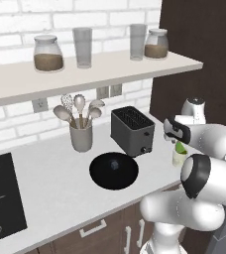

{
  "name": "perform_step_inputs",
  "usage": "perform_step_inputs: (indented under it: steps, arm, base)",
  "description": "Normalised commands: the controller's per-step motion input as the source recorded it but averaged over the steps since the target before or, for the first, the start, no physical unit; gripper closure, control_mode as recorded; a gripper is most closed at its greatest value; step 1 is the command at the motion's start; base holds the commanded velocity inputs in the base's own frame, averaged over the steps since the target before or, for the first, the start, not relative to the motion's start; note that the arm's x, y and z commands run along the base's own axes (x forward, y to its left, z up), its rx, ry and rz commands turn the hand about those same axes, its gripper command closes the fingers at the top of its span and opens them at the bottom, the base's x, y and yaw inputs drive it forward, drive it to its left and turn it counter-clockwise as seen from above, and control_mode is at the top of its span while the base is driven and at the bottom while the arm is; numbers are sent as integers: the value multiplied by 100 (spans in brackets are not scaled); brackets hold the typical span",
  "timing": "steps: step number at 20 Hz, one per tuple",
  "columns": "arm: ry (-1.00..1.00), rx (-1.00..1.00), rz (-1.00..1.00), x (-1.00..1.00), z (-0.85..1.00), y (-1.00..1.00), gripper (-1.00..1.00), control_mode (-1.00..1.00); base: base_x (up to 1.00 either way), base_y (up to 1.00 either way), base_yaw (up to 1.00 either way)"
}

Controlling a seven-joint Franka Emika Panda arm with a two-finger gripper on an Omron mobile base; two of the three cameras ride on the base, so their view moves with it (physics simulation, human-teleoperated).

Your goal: Grab a lemon wedge from the fridge and one ice cube from the ice bowl, and put them in the glass of lemonade.

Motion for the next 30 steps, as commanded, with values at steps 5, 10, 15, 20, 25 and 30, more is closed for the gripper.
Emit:
perform_step_inputs:
  steps: [5,10,15,20,25,30]
  arm:
    - [0,0,0,0,0,0,-100,-100]
    - [-2,1,0,-6,3,0,-100,-100]
    - [-4,6,0,-16,29,0,-100,-100]
    - [-6,8,1,-23,34,0,-100,-100]
    - [-4,4,1,-30,25,0,-100,-100]
    - [-5,1,8,-74,9,4,-100,-100]
  base:
    - [0,0,0]
    - [0,0,0]
    - [0,0,0]
    - [0,0,0]
    - [0,0,0]
    - [0,0,0]
